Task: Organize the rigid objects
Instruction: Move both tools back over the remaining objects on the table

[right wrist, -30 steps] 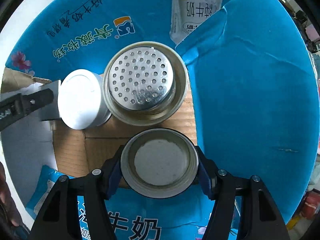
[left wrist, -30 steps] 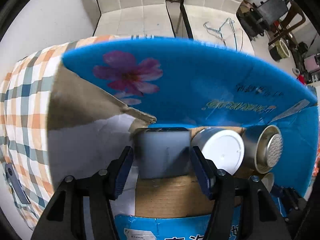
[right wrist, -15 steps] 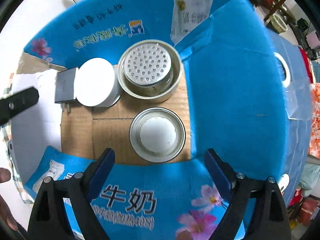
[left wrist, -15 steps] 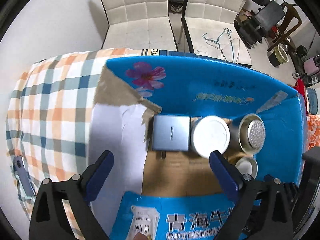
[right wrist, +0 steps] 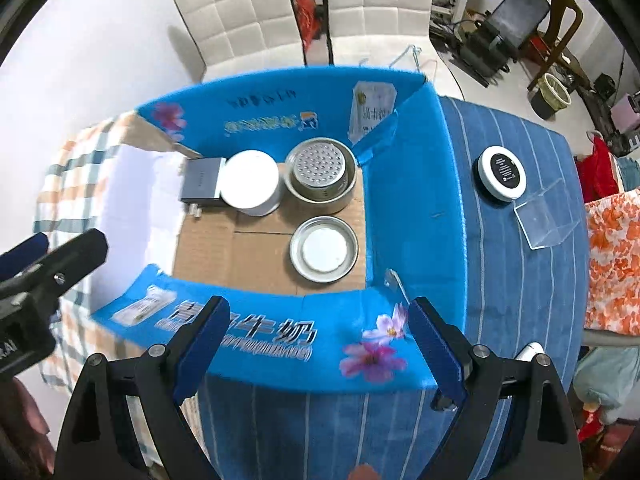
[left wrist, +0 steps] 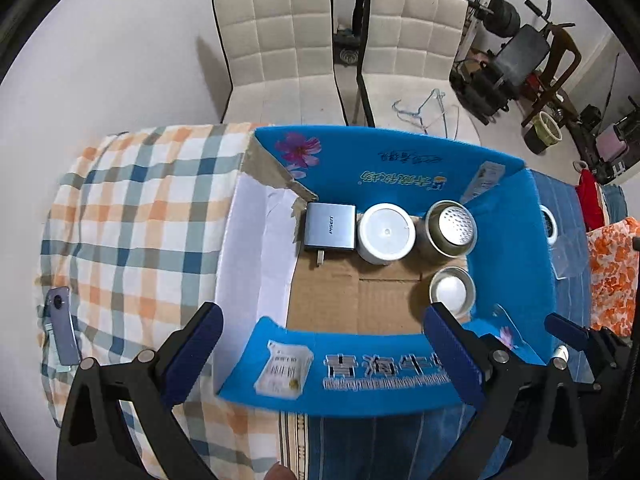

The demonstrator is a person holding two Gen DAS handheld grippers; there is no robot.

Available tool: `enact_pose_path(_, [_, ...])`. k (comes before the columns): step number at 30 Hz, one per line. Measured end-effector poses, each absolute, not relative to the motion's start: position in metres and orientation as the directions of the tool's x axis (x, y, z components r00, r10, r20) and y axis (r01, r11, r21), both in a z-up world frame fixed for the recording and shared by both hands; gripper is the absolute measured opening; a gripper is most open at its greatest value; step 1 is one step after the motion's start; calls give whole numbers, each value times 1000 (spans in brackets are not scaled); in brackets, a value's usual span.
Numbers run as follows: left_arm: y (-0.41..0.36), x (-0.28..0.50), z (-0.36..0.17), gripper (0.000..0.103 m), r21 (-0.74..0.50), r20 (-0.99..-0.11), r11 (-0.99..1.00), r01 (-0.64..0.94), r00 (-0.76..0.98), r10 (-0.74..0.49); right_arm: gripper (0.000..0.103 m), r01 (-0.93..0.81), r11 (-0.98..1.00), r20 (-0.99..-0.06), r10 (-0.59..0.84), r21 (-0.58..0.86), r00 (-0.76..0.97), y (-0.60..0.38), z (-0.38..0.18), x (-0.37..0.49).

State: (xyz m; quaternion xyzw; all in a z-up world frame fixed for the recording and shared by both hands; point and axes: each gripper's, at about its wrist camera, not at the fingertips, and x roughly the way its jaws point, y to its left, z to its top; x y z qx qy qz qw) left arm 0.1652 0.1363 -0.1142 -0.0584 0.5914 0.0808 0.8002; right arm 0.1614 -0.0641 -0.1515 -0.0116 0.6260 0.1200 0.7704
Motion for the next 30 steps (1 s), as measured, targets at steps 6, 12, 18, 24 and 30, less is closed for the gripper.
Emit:
enact_pose_path(6, [125,142,-81,103,13,-934,980,-198,349,82,93,-235,960,-947,212,155,243,-71,-113,141])
enact_pose_path(12, [111,133,-54,103,7,-913,983,-186,400,82,93,-237,952,-926,257,193,276,-88,-78,123])
enact_pose_path(18, [75,142,-43,103,-17,-903,989,-145,427,48,93,-124,968,-925,247,219,289,-148,-75,125])
enact_pose_path(24, [2,197,-69,103,53,-905,996,-72,419,78,93,190,953,-948,184,237,260,-264,-119,156])
enact_pose_path(30, [-67,271,-103,103,182,-883,982,-51,431,187,93,437,862,-963,189,257,194,-351,-184,211])
